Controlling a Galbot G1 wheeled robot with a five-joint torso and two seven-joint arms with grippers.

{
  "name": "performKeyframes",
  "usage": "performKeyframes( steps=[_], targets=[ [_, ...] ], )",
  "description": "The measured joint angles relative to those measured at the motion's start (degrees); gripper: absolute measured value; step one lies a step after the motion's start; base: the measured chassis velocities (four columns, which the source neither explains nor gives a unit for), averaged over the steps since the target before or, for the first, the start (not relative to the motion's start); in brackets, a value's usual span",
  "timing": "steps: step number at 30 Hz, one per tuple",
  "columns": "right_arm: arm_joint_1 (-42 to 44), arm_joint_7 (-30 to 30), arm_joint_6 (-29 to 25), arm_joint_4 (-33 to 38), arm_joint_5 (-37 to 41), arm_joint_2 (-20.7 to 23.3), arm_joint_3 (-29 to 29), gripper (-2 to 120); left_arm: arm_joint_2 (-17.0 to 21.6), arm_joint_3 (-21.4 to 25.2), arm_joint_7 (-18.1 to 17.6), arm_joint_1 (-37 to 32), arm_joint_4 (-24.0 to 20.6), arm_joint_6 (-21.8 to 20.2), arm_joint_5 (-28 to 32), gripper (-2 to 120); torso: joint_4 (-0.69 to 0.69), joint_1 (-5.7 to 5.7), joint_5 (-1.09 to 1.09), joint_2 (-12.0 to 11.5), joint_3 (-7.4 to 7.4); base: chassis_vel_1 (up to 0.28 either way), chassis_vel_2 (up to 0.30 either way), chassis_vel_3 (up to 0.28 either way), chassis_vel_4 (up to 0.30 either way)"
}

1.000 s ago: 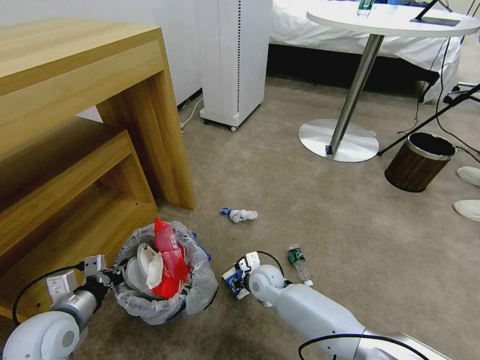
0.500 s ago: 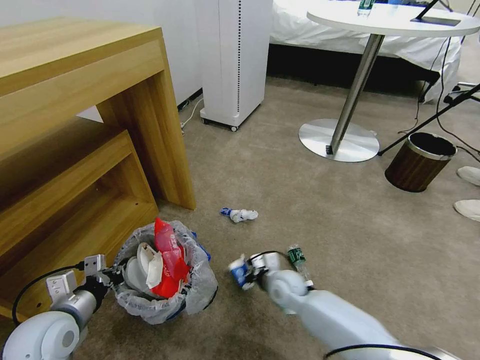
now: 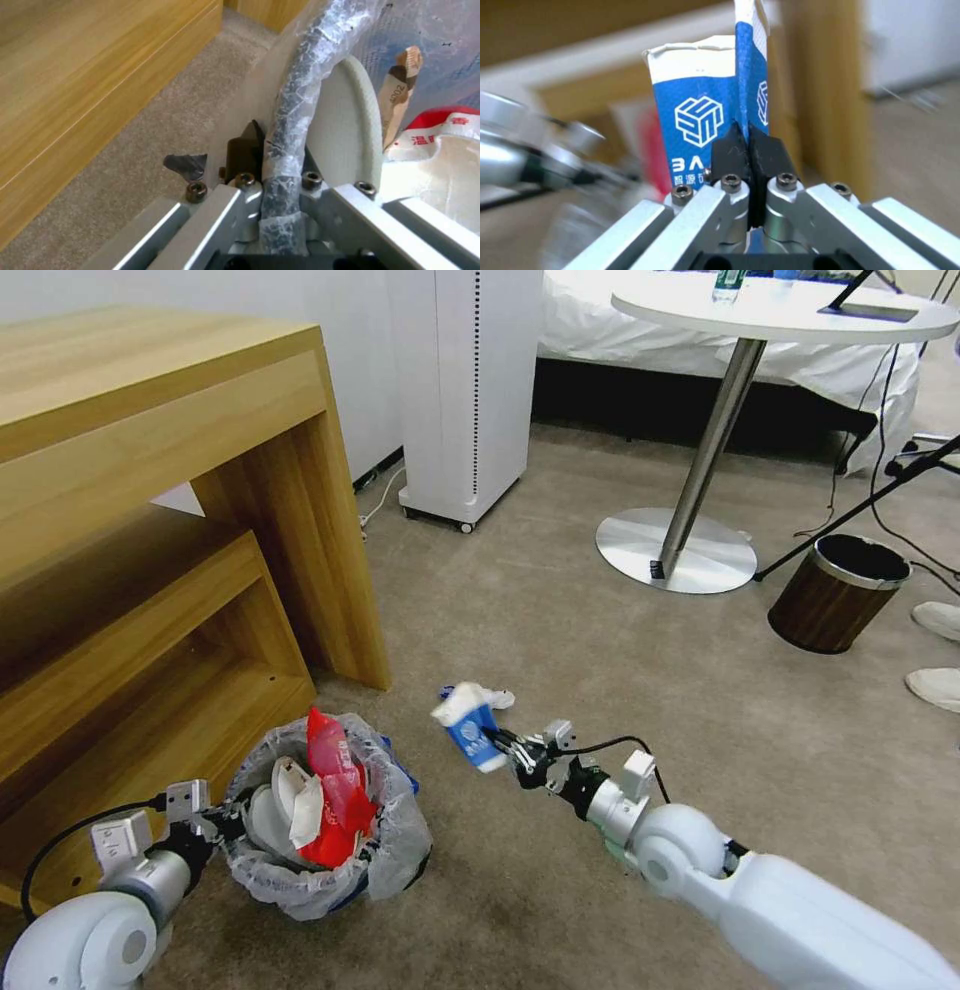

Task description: Pick up the trash bin and place the garbage on the floor into it.

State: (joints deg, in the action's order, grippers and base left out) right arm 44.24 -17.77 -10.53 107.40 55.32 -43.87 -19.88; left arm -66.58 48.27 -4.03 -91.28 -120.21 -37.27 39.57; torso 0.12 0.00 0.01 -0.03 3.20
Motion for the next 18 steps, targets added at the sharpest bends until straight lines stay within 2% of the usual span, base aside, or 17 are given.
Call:
performKeyframes(
  steps=[2, 4, 5, 8, 9, 11, 12, 14, 18],
  targets=[
    [-4.90, -1.46, -0.10, 2.86, 2.55, -0.26, -3.86, 0, -0.37, -0.01, -0.04, -0.14, -0.46, -0.07, -0.15, 0, 0.00, 0.00, 0.01, 0.00, 0.00, 0.000, 0.000, 0.000, 0.000],
    [-10.42, -0.35, 0.99, 4.54, 4.57, -1.85, -9.87, 0, -0.73, 0.08, -0.08, -0.29, -1.09, -0.18, -0.22, 0, -0.01, 0.00, 0.01, 0.00, 0.01, 0.000, 0.000, 0.000, 0.000],
    [-10.42, -0.35, 0.99, 4.54, 4.57, -1.85, -9.87, 0, -0.73, 0.08, -0.08, -0.29, -1.09, -0.18, -0.22, 0, -0.01, 0.00, 0.01, 0.00, 0.01, 0.000, 0.000, 0.000, 0.000],
    [-17.95, 4.43, 3.24, 3.89, 8.06, -5.17, -19.70, 0, -1.12, 0.27, -0.30, -0.43, -2.06, -0.37, -0.15, 0, -0.01, 0.00, 0.01, 0.00, 0.00, 0.000, 0.000, 0.000, 0.000],
    [-17.95, 4.43, 3.24, 3.89, 8.06, -5.17, -19.70, 0, -1.12, 0.27, -0.30, -0.43, -2.06, -0.37, -0.15, 0, -0.01, 0.00, 0.01, 0.00, 0.00, 0.000, 0.000, 0.000, 0.000],
    [-22.20, 7.63, 4.54, 2.18, 9.94, -7.18, -24.82, 0, -1.31, 0.41, -0.48, -0.56, -2.50, -0.42, -0.05, 0, -0.01, 0.00, 0.02, 0.00, 0.00, 0.000, 0.000, 0.000, 0.000],
    [-22.20, 7.63, 4.54, 2.18, 9.94, -7.18, -24.82, 0, -1.31, 0.41, -0.48, -0.56, -2.50, -0.42, -0.05, 0, -0.01, 0.00, 0.02, 0.00, 0.00, 0.000, 0.000, 0.000, 0.000],
    [-25.93, 11.28, 6.04, -0.66, 10.97, -9.87, -29.36, 0, -1.64, 0.62, -0.51, -0.73, -2.80, -0.43, 0.00, 0, -0.01, 0.00, 0.01, 0.00, 0.01, 0.000, 0.000, 0.000, 0.000],
    [-28.92, 13.33, 7.98, -3.75, 11.22, -12.52, -32.43, 0, -1.83, 0.80, -0.39, -0.92, -2.85, -0.27, 0.01, 0, -0.01, 0.00, 0.01, 0.00, 0.01, 0.000, 0.000, 0.000, 0.000]
  ],
)
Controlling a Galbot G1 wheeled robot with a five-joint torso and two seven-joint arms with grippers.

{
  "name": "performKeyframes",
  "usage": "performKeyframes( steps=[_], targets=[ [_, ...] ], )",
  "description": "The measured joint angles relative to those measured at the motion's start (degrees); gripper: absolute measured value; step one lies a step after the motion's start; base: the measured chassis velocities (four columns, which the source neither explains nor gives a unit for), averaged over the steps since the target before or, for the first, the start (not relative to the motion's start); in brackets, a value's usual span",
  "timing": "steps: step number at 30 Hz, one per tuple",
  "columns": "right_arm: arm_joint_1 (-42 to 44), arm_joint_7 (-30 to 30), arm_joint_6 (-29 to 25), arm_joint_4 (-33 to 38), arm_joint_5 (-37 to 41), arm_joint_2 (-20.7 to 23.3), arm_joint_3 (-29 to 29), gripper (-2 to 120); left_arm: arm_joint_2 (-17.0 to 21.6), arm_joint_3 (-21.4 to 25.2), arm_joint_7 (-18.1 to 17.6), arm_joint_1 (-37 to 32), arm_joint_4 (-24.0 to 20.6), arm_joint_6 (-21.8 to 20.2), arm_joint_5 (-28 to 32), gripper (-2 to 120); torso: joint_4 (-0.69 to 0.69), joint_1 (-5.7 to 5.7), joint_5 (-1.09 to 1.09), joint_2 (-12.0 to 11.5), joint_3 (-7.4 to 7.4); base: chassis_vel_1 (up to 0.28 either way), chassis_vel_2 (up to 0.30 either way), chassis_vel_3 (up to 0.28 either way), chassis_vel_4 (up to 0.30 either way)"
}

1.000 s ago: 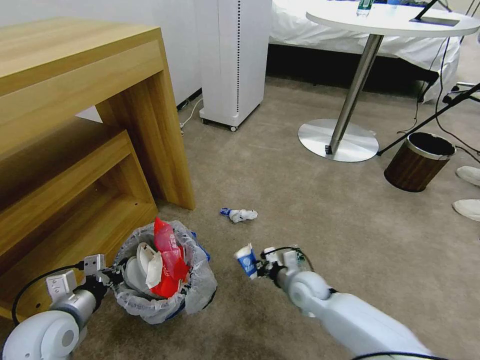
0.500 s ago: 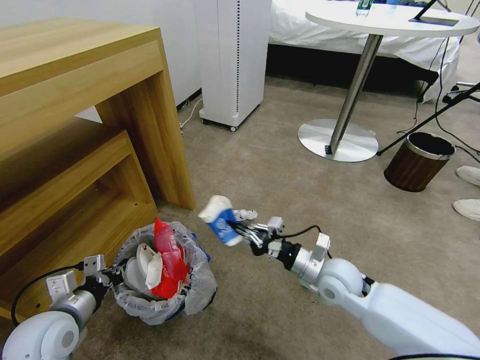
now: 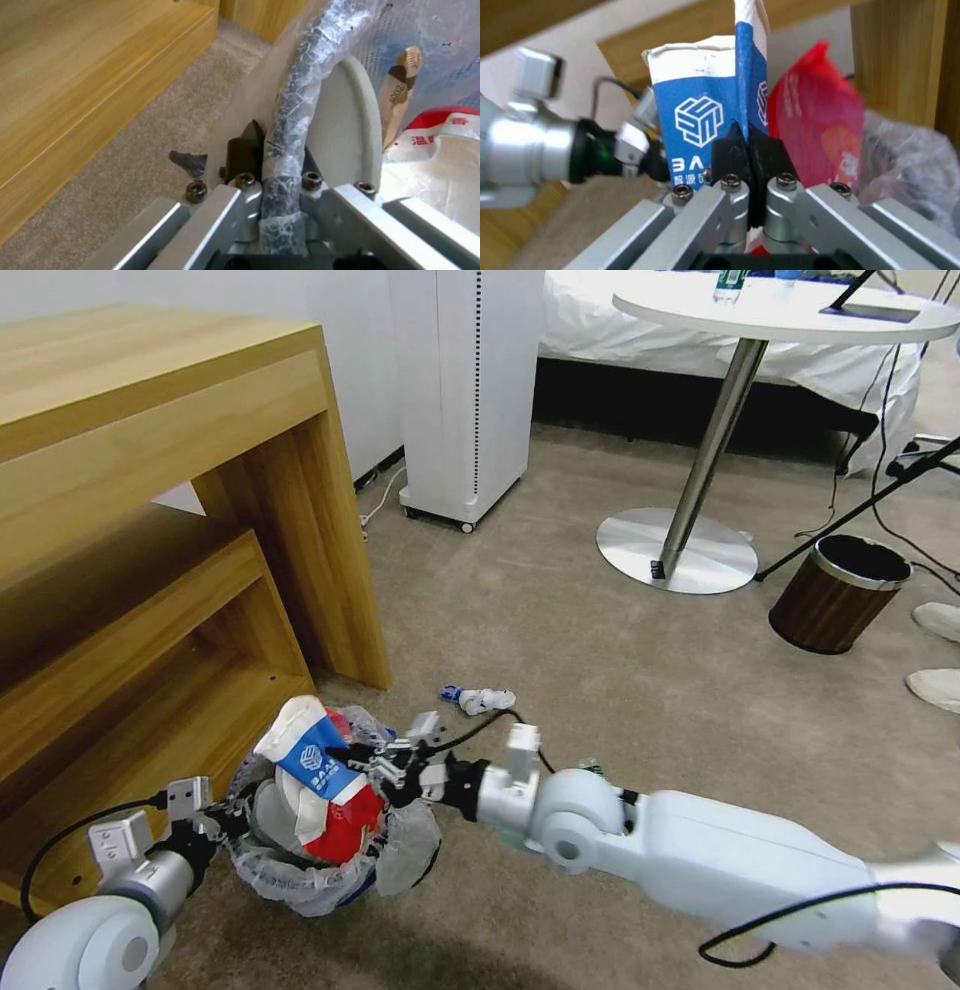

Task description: Pick up the trash bin and place the garbage on the floor into it.

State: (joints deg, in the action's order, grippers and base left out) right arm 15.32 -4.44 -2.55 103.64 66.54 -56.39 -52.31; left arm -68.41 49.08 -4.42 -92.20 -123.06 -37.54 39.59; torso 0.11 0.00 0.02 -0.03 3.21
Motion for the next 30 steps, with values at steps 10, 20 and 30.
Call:
performKeyframes(
  steps=[10, 20, 30],
  targets=[
    [-1.84, 5.81, 4.60, -3.64, -0.93, -3.93, -5.26, 0, 0.06, 0.04, 0.10, 0.86, 0.50, 0.22, 0.40, 0, 0.01, 0.00, 0.00, 0.00, 0.00, 0.000, 0.000, 0.000, 0.000],
    [-0.92, 10.47, 8.25, -4.97, -1.48, -5.21, -4.83, 1, -0.50, -0.13, 0.37, 0.46, 1.05, 0.74, -0.05, 0, 0.01, 0.00, 0.00, 0.00, 0.00, 0.000, 0.000, 0.000, 0.000],
    [-0.01, 9.55, 6.83, -2.97, -2.65, -3.85, -3.42, 36, -0.95, -0.31, 0.41, 0.31, 0.77, 0.75, -0.38, 0, 0.01, 0.00, -0.01, 0.00, 0.00, 0.000, 0.000, 0.000, 0.000]
  ],
)
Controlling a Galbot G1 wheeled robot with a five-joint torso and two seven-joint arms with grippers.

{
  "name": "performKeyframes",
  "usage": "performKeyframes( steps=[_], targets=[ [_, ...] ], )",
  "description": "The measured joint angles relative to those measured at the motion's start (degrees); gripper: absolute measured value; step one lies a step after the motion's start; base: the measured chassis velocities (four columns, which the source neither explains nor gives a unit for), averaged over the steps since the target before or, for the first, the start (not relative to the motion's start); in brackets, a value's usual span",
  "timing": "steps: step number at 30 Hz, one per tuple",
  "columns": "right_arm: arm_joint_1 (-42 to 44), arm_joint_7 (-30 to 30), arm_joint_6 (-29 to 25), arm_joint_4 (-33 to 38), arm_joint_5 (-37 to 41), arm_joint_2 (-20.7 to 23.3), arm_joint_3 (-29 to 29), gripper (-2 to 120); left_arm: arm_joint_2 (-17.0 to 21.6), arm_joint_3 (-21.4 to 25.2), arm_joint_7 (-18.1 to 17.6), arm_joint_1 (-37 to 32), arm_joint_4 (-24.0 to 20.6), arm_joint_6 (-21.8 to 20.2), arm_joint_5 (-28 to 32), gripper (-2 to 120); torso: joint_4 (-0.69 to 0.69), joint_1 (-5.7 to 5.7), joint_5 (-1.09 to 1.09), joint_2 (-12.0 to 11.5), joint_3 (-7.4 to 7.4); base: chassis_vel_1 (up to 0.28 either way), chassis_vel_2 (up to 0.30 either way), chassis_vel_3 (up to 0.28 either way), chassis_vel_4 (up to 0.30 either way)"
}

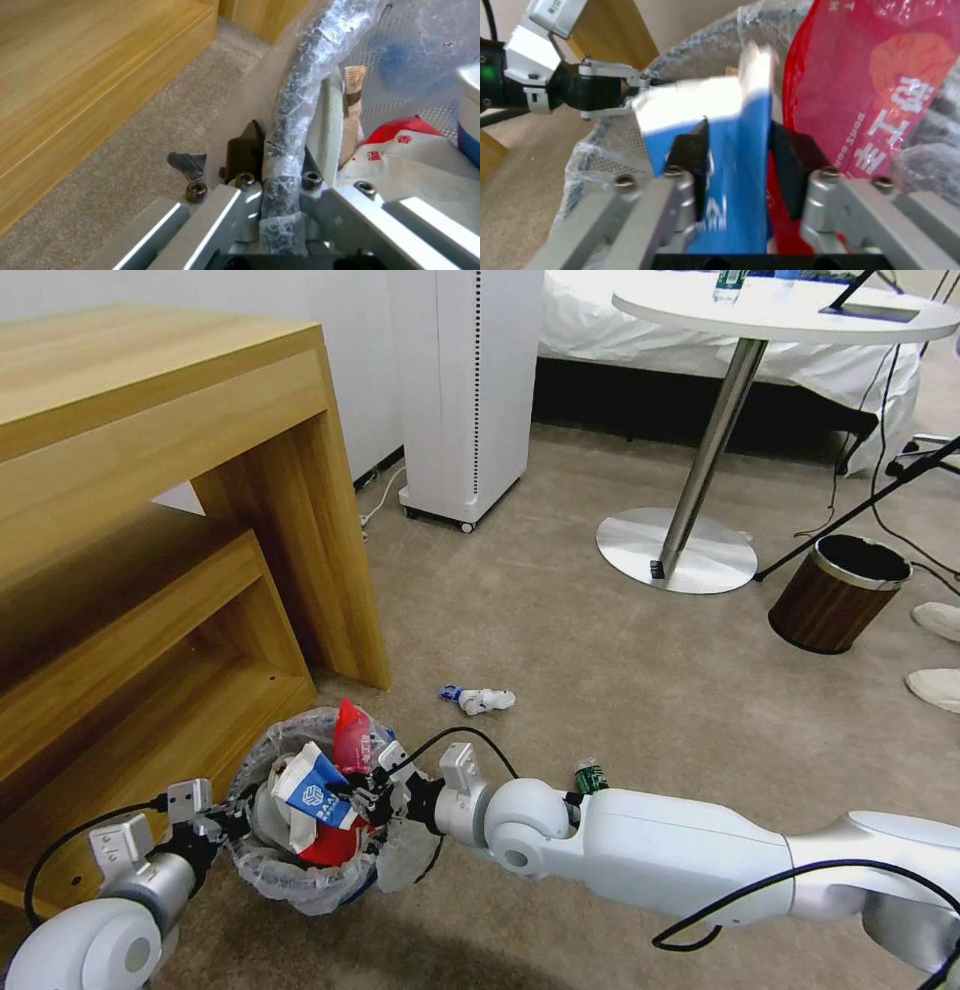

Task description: Pick up the trash bin and place the garbage on the floor into it.

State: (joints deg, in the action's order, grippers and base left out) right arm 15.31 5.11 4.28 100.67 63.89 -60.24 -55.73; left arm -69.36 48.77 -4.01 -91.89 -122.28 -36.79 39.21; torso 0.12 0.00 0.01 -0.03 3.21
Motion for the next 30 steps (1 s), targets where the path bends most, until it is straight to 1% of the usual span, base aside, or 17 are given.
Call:
performKeyframes(
  steps=[2, 3, 6, 7, 10, 11, 13, 15, 17, 18, 19, 22, 23, 26, 27, 29, 30],
  targets=[
    [0.48, -0.72, -0.70, 0.73, -0.88, 0.69, 0.65, 47, -0.09, -0.01, 0.02, -0.14, -0.10, 0.00, -0.17, 0, 0.01, 0.00, 0.00, 0.00, 0.00, 0.000, 0.000, 0.000, 0.000],
    [0.48, -0.72, -0.70, 0.73, -0.88, 0.69, 0.65, 47, -0.09, -0.01, 0.02, -0.14, -0.10, 0.00, -0.17, 0, 0.01, 0.00, 0.00, 0.00, 0.00, 0.000, 0.000, 0.000, 0.000],
    [1.98, -2.02, -3.78, 1.68, -2.84, 1.41, 2.51, 61, -0.06, 0.02, 0.04, -0.33, -0.21, 0.00, -0.23, 0, 0.00, 0.00, 0.00, 0.00, 0.00, 0.000, 0.000, 0.000, 0.000],
    [1.98, -2.02, -3.78, 1.68, -2.84, 1.41, 2.51, 61, -0.06, 0.02, 0.04, -0.33, -0.21, 0.00, -0.23, 0, 0.00, 0.00, 0.00, 0.00, 0.00, 0.000, 0.000, 0.000, 0.000],
    [4.25, -3.54, -6.28, 3.09, -3.23, 2.07, 7.32, 76, 0.10, 0.04, 0.05, -0.53, -0.26, 0.00, -0.29, 0, 0.00, 0.00, 0.00, 0.00, 0.00, 0.000, 0.000, 0.000, 0.000],
    [4.25, -3.54, -6.28, 3.09, -3.23, 2.07, 7.32, 76, 0.10, 0.04, 0.05, -0.53, -0.26, 0.00, -0.29, 0, 0.00, 0.00, 0.00, 0.00, 0.00, 0.000, 0.000, 0.000, 0.000],
    [5.43, -4.32, -7.02, 4.21, -3.19, 2.88, 10.84, 86, 0.31, 0.04, 0.05, -0.58, -0.37, 0.00, -0.30, 0, -0.01, 0.00, 0.00, 0.00, 0.00, 0.000, 0.000, 0.000, 0.000],
    [6.03, -4.37, -7.16, 4.84, -3.03, 3.42, 12.77, 89, 0.45, 0.07, 0.05, -0.57, -0.46, 0.00, -0.27, 0, 0.00, 0.00, -0.01, 0.00, 0.00, 0.000, 0.000, 0.000, 0.000],
    [7.93, -3.88, -7.12, 6.51, -2.15, 5.06, 17.57, 97, 0.71, 0.21, 0.03, -0.56, -0.54, -0.04, -0.14, 0, 0.00, 0.00, -0.01, 0.00, 0.00, 0.000, 0.000, 0.000, 0.000],
    [9.11, -3.23, -6.77, 7.65, -1.24, 6.26, 20.51, 99, 0.84, 0.25, 0.01, -0.66, -0.56, -0.05, -0.14, 0, 0.00, 0.00, -0.01, 0.00, 0.00, 0.000, 0.000, 0.000, 0.000],
    [9.11, -3.23, -6.77, 7.65, -1.24, 6.26, 20.51, 99, 0.84, 0.25, 0.01, -0.66, -0.56, -0.05, -0.14, 0, 0.00, 0.00, -0.01, 0.00, 0.00, 0.000, 0.000, 0.000, 0.000],
    [13.23, -0.39, -4.71, 11.18, 2.30, 10.68, 29.92, 100, 1.04, 0.39, 0.00, -1.04, -0.56, -0.06, -0.20, 0, 0.00, 0.00, -0.01, 0.00, 0.00, 0.000, 0.000, 0.000, 0.000],
    [13.23, -0.39, -4.71, 11.18, 2.30, 10.68, 29.92, 100, 1.04, 0.39, 0.00, -1.04, -0.56, -0.06, -0.20, 0, 0.00, 0.00, -0.01, 0.00, 0.00, 0.000, 0.000, 0.000, 0.000],
    [18.61, 5.84, 0.00, 16.03, 8.16, 16.91, 38.29, 100, 1.08, 0.74, 0.02, -1.47, -0.50, -0.05, -0.25, 0, 0.02, 0.00, 0.00, 0.00, -0.01, 0.000, 0.000, 0.000, 0.000],
    [18.61, 5.84, 0.00, 16.03, 8.16, 16.91, 38.29, 100, 1.08, 0.74, 0.02, -1.47, -0.50, -0.05, -0.25, 0, 0.02, 0.00, 0.00, 0.00, -0.01, 0.000, 0.000, 0.000, 0.000],
    [21.18, 9.05, 2.53, 17.02, 10.31, 20.03, 40.97, 100, 1.08, 1.17, 0.00, -1.80, -0.63, -0.05, -0.24, 0, 0.00, -0.01, -0.02, 0.00, -0.01, 0.000, 0.000, 0.000, 0.000],
    [21.18, 9.05, 2.53, 17.02, 10.31, 20.03, 40.97, 100, 1.08, 1.17, 0.00, -1.80, -0.63, -0.05, -0.24, 0, 0.00, -0.01, -0.02, 0.00, -0.01, 0.000, 0.000, 0.000, 0.000]
  ],
)
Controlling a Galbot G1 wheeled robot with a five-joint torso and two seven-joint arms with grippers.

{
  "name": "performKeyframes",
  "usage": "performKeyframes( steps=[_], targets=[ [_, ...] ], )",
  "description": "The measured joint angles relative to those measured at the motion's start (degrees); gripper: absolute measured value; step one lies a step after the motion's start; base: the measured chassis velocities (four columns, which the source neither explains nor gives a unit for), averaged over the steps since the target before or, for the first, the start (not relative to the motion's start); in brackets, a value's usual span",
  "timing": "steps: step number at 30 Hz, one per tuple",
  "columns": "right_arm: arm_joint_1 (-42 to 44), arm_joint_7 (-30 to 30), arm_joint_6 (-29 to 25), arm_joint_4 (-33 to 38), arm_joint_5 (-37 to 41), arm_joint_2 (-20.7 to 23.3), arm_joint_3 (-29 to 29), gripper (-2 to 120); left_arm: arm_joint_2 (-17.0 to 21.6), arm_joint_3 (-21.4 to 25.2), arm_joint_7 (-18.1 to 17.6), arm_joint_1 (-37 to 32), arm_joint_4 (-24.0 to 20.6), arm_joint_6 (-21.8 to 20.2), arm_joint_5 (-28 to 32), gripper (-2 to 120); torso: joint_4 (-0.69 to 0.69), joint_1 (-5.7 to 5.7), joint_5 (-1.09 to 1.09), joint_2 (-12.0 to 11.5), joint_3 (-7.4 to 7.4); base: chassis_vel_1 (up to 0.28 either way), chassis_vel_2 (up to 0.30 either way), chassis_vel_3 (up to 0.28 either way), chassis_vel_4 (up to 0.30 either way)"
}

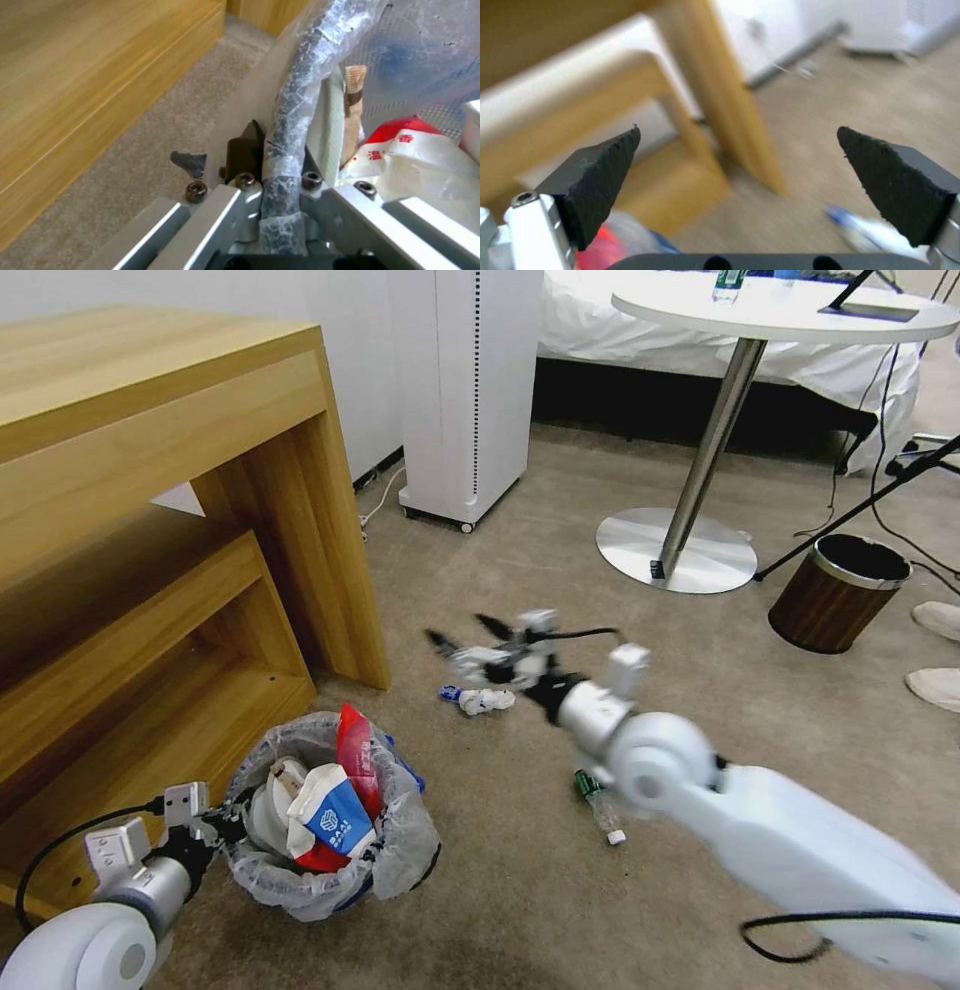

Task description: Pick up the trash bin and place the garbage on the floor into it.

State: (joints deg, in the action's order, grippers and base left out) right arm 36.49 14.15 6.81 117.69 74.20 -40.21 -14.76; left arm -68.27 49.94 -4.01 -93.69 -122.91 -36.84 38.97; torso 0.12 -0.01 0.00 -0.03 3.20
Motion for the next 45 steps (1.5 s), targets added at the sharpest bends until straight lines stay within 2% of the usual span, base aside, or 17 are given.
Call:
performKeyframes(
  steps=[1, 2, 3, 4, 5, 7, 9, 11, 12, 16, 23, 33, 45],
  targets=[
    [1.29, 1.11, 0.77, 0.14, 0.54, 1.38, 0.82, 100, 0.08, 0.10, -0.02, 0.00, 0.00, 0.00, 0.03, 0, -0.01, 0.00, 0.01, 0.00, 0.00, 0.000, 0.000, 0.000, 0.000],
    [4.44, 6.20, 3.70, 0.16, 1.41, 3.56, 2.39, 100, 0.38, 0.18, -0.05, 0.08, 0.00, 0.00, 0.23, 0, 0.01, 0.00, 0.01, 0.00, 0.00, 0.000, 0.000, 0.000, 0.000],
    [4.77, 6.84, 3.99, 0.16, 1.65, 3.75, 2.47, 100, 0.41, 0.18, -0.05, 0.10, 0.00, 0.00, 0.26, 0, 0.01, 0.00, 0.01, 0.00, 0.00, 0.000, 0.000, 0.000, 0.000],
    [7.22, 13.91, 8.36, -0.02, 3.76, 4.77, 3.01, 100, 0.62, 0.18, -0.05, 0.28, 0.15, 0.01, 0.42, 0, 0.03, 0.00, 0.00, 0.00, 0.00, 0.000, 0.000, 0.000, 0.000],
    [7.22, 13.91, 8.36, -0.02, 3.76, 4.77, 3.01, 100, 0.62, 0.18, -0.05, 0.28, 0.15, 0.01, 0.42, 0, 0.03, 0.00, 0.00, 0.00, 0.00, 0.000, 0.000, 0.000, 0.000],
    [9.55, 20.20, 14.92, -0.95, 6.39, 5.35, 3.37, 100, 0.72, 0.18, -0.10, 0.55, 0.46, 0.01, 0.50, 0, 0.01, 0.00, 0.00, 0.00, 0.00, 0.000, 0.000, 0.000, 0.000],
    [10.20, 21.29, 16.41, -1.41, 6.51, 5.36, 3.38, 100, 0.72, 0.17, -0.10, 0.62, 0.52, 0.01, 0.52, 0, 0.01, 0.00, 0.01, 0.00, 0.00, 0.000, 0.000, 0.000, 0.000],
    [12.30, 25.98, 21.93, -3.61, 7.17, 4.27, 3.07, 100, 0.59, 0.07, -0.11, 0.83, 0.61, 0.03, 0.59, 0, 0.01, 0.00, 0.02, 0.00, 0.00, 0.000, 0.000, 0.000, 0.000],
    [12.30, 25.98, 21.93, -3.61, 7.17, 4.27, 3.07, 100, 0.59, 0.07, -0.11, 0.83, 0.61, 0.03, 0.59, 0, 0.01, 0.00, 0.02, 0.00, 0.00, 0.000, 0.000, 0.000, 0.000],
    [13.84, 30.85, 29.48, -7.53, 7.57, 0.55, 2.03, 100, 0.46, 0.01, -0.10, 0.96, 1.02, 0.08, 0.60, 0, 0.00, 0.00, 0.01, 0.00, 0.00, 0.000, 0.000, 0.000, 0.000],
    [14.43, 29.83, 31.69, -13.13, 3.63, -1.88, 1.04, 100, 0.35, -0.39, -0.06, 1.53, 1.71, 0.11, 0.58, 0, 0.00, 0.00, 0.02, 0.00, 0.00, 0.000, 0.000, 0.000, 0.000],
    [16.27, 26.41, 31.94, -15.60, -1.01, -1.05, 1.58, 100, 0.11, -0.84, 0.01, 1.97, 2.10, 0.13, 0.38, 0, 0.00, 0.00, 0.02, 0.00, 0.00, 0.000, 0.000, 0.000, 0.000],
    [14.27, 18.22, 29.52, -28.27, -12.06, -6.17, 0.74, 100, -0.30, -0.73, 0.30, 0.89, 1.50, 0.48, 0.10, 0, 0.00, 0.00, 0.01, 0.00, 0.01, 0.000, 0.000, 0.000, 0.000]
  ],
)
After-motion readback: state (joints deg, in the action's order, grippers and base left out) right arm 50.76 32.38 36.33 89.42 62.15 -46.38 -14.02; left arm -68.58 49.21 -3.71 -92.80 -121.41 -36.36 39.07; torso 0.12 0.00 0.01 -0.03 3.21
